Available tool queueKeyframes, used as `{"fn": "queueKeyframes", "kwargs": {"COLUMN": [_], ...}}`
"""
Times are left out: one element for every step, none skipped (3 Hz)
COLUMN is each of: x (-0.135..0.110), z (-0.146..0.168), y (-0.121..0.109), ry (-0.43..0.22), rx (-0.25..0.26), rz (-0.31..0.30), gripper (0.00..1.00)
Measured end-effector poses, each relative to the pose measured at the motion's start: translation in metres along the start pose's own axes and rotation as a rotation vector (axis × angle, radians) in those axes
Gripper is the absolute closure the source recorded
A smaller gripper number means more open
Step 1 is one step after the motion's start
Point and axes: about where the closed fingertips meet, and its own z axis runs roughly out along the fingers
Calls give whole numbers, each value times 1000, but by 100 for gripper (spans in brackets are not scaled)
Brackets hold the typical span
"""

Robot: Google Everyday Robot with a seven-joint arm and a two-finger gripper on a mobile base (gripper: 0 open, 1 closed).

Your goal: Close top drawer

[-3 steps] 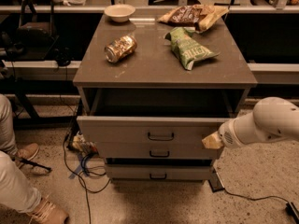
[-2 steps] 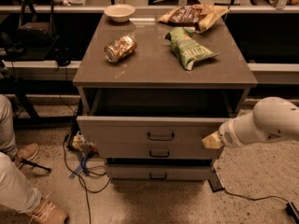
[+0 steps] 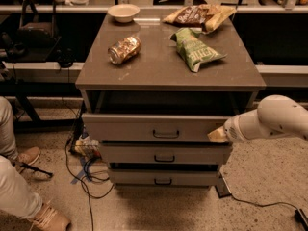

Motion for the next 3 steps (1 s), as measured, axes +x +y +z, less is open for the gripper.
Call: {"fn": "queueKeyframes", "kwargs": {"x": [0, -39, -40], "z": [0, 9, 9], "y": [0, -29, -30], "ry": [0, -92, -99], "rx": [0, 35, 37], "rz": [0, -13, -14], "gripper": [100, 100, 100]}}
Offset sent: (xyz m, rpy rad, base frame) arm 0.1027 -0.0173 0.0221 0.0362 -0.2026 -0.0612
